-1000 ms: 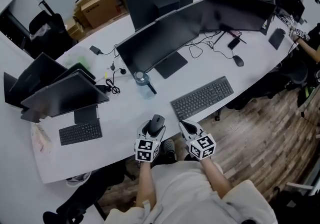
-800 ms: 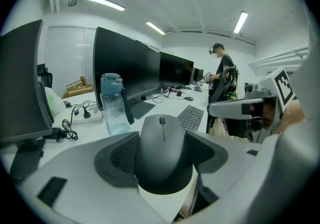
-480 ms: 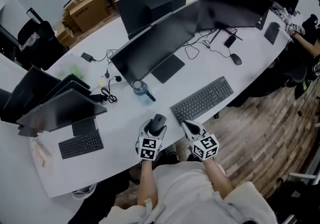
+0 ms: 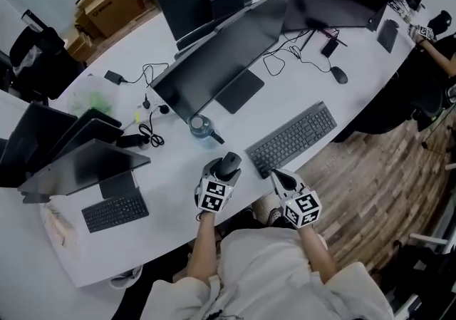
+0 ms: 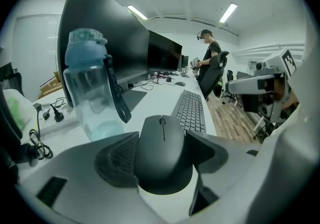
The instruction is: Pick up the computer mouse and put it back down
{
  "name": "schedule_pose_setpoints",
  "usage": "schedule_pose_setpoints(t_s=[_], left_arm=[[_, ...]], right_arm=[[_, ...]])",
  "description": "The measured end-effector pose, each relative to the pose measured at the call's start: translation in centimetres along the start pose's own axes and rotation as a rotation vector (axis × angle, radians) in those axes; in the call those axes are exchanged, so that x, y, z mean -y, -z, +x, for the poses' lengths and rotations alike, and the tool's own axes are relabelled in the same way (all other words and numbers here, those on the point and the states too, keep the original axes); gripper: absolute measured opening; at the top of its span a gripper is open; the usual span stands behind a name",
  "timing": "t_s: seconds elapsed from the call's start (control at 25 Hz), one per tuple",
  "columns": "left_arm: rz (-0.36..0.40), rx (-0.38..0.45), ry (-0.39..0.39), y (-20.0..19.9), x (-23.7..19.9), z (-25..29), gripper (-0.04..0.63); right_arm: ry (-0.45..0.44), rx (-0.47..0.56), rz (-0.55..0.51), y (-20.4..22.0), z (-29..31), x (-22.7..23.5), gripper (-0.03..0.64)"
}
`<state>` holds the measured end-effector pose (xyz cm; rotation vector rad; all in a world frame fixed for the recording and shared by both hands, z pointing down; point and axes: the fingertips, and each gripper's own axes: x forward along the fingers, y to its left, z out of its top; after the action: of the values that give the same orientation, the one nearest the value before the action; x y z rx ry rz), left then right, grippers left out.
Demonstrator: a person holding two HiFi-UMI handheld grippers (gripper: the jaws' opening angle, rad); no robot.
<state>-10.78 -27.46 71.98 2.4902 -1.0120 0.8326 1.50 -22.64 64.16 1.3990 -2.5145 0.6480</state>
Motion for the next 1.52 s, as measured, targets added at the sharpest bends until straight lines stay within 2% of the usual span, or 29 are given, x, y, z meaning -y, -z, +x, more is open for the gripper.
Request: schedule_pose_setpoints(t_s=[0.16, 0.36, 0.6, 0.76, 0.96, 1.12, 1.32, 1.52], left_arm=[[0.024, -0.060, 0.032, 2.5, -0.1, 2.5, 0.296], [0.015, -0.116, 0.091, 5.1, 0.7, 4.5, 0.296], [0.117, -0.186, 0.108, 6.6, 1.6, 5.8, 0.296], [0.154, -0.201, 0.152, 6.6, 3.0, 6.7, 0.296], [0.206, -0.236, 0.152, 7.6, 4.4, 7.3, 0.296], [0.256, -0.243, 0.175, 8.9, 5.7, 7.0, 0.296], [0.240, -0.225, 0.207, 8.7, 6.1, 7.6, 0.296], [0.270, -0.246, 0.176, 8.9, 5.8, 6.7, 0.298]], right_arm=[[0.028, -0.026, -0.007, 0.3, -0.1, 0.7, 0.008], [0.033, -0.066, 0.011, 1.5, -0.3, 0.9, 0.008], [0.033, -0.056, 0.045, 1.9, -1.2, 1.1, 0.008], [0.044, -0.046, 0.055, 1.9, -2.0, 1.7, 0.008], [0.039, -0.042, 0.009, 1.8, -3.2, 1.7, 0.008], [0.022, -0.026, 0.012, 2.0, -4.0, 1.2, 0.008], [0.002, -0.020, 0.019, 2.2, -4.6, 1.2, 0.008], [-0.035, -0.020, 0.013, 2.5, -5.2, 0.2, 0.008]])
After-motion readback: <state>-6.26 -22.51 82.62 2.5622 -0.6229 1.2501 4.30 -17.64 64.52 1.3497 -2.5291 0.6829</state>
